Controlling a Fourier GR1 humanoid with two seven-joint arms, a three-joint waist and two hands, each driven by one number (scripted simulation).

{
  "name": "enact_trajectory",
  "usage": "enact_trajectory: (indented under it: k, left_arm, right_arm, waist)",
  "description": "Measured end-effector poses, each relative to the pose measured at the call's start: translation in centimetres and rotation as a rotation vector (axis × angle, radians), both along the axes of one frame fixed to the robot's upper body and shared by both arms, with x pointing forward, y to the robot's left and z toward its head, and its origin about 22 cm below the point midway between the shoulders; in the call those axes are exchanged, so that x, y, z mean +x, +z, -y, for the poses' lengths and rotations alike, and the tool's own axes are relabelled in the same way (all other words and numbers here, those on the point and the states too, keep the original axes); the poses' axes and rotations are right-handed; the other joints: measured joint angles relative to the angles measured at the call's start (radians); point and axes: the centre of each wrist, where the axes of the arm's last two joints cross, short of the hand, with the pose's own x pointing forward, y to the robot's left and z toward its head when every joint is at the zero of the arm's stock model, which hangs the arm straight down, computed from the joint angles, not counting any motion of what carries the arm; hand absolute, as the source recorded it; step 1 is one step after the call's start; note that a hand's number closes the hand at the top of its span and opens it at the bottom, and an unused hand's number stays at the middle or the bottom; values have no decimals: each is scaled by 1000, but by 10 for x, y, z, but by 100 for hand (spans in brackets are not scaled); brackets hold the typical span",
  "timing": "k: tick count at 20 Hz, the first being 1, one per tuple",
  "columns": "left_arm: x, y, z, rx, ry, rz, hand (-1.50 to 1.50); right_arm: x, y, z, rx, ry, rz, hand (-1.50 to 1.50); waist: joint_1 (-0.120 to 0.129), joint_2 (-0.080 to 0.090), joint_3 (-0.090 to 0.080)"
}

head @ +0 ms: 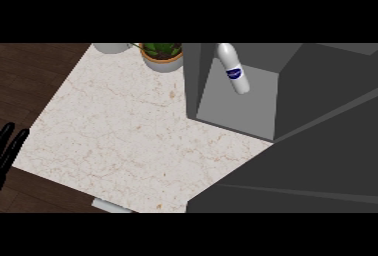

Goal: Pick up the bottled water, place it into the cabinet and close the cabinet

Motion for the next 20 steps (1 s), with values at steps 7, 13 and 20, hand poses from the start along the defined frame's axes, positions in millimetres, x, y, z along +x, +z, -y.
enact_trajectory:
  k: [7,13,20]
  left_arm:
    - [1,-2,-3,1,-4,-14,-150]
    - [-1,-8,-8,-8,16,-30,-150]
    - [-2,-11,-14,-18,35,-33,-150]
  right_arm:
    - [42,-3,-21,-18,-48,-38,150]
    - [90,6,-47,29,-248,-61,150]
    - [150,30,-79,88,-477,-90,150]
  waist:
    - [-2,-7,6]
    - [-23,-20,10]
    - [-46,-26,16]
